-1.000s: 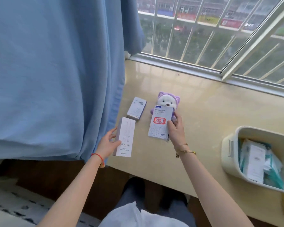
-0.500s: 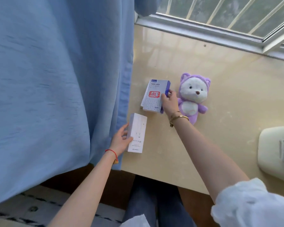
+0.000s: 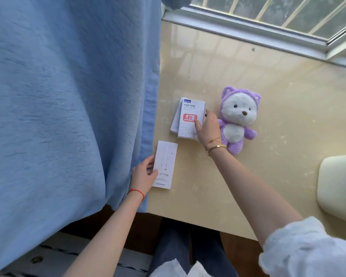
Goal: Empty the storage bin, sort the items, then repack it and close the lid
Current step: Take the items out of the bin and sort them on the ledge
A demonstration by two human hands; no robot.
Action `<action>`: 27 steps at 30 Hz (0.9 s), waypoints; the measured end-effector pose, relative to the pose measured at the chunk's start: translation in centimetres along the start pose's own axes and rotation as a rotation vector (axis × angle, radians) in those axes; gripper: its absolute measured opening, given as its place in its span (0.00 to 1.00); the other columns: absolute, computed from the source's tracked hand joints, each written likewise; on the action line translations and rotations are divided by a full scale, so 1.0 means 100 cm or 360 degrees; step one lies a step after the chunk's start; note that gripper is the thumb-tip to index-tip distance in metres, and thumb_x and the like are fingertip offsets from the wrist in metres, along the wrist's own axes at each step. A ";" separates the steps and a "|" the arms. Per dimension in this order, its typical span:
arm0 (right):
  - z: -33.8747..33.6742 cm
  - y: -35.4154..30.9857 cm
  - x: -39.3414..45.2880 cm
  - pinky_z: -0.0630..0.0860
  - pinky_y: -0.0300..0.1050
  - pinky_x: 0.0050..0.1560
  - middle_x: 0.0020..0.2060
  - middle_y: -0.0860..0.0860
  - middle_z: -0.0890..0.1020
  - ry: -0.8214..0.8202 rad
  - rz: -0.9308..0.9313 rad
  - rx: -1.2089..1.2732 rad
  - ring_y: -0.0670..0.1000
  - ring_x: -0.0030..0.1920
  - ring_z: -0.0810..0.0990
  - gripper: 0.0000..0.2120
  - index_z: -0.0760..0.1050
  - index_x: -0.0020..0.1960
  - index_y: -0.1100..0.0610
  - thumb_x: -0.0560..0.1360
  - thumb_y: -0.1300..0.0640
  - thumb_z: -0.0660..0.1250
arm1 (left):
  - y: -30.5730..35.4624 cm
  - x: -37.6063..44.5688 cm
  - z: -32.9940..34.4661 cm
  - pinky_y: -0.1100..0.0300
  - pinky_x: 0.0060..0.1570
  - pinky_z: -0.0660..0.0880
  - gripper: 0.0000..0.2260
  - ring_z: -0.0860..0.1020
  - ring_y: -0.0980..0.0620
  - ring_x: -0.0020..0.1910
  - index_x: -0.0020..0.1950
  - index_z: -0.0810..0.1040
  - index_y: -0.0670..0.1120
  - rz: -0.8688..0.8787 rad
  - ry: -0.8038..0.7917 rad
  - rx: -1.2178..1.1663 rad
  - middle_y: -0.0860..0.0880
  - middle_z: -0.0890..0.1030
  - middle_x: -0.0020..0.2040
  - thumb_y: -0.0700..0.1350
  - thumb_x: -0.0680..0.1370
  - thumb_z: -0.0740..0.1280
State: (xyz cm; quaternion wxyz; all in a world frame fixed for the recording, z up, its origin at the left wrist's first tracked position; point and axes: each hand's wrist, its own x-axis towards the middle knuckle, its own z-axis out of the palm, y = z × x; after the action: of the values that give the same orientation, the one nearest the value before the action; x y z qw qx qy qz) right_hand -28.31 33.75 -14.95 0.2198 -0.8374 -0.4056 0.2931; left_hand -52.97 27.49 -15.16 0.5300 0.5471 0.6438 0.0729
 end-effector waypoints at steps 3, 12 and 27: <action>-0.023 0.005 -0.019 0.67 0.49 0.62 0.58 0.60 0.76 0.0038 -0.0171 -0.0082 0.59 0.59 0.73 0.21 0.68 0.66 0.64 0.76 0.57 0.64 | 0.013 -0.009 -0.007 0.56 0.56 0.77 0.21 0.78 0.55 0.55 0.68 0.72 0.48 0.0054 0.0074 0.0138 0.49 0.80 0.58 0.40 0.75 0.67; -0.116 0.053 -0.146 0.70 0.47 0.58 0.52 0.56 0.77 0.0239 -0.0516 -0.0233 0.58 0.54 0.74 0.15 0.74 0.58 0.60 0.72 0.60 0.67 | 0.077 -0.076 -0.024 0.56 0.55 0.75 0.15 0.75 0.53 0.60 0.65 0.73 0.51 0.0539 0.0147 0.0731 0.53 0.77 0.62 0.46 0.78 0.63; -0.268 0.200 -0.307 0.71 0.46 0.64 0.56 0.53 0.78 0.0571 -0.0284 -0.0305 0.52 0.59 0.74 0.18 0.73 0.63 0.58 0.74 0.58 0.68 | 0.175 -0.193 0.095 0.55 0.52 0.74 0.14 0.77 0.49 0.56 0.61 0.77 0.49 0.1169 0.0132 0.0962 0.50 0.80 0.57 0.44 0.75 0.67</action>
State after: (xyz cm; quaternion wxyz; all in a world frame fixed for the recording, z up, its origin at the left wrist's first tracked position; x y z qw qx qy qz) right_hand -14.68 -6.02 2.14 0.2330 -0.8540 -0.4584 0.0790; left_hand -37.86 14.65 4.22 0.2602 0.8647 0.4208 0.0866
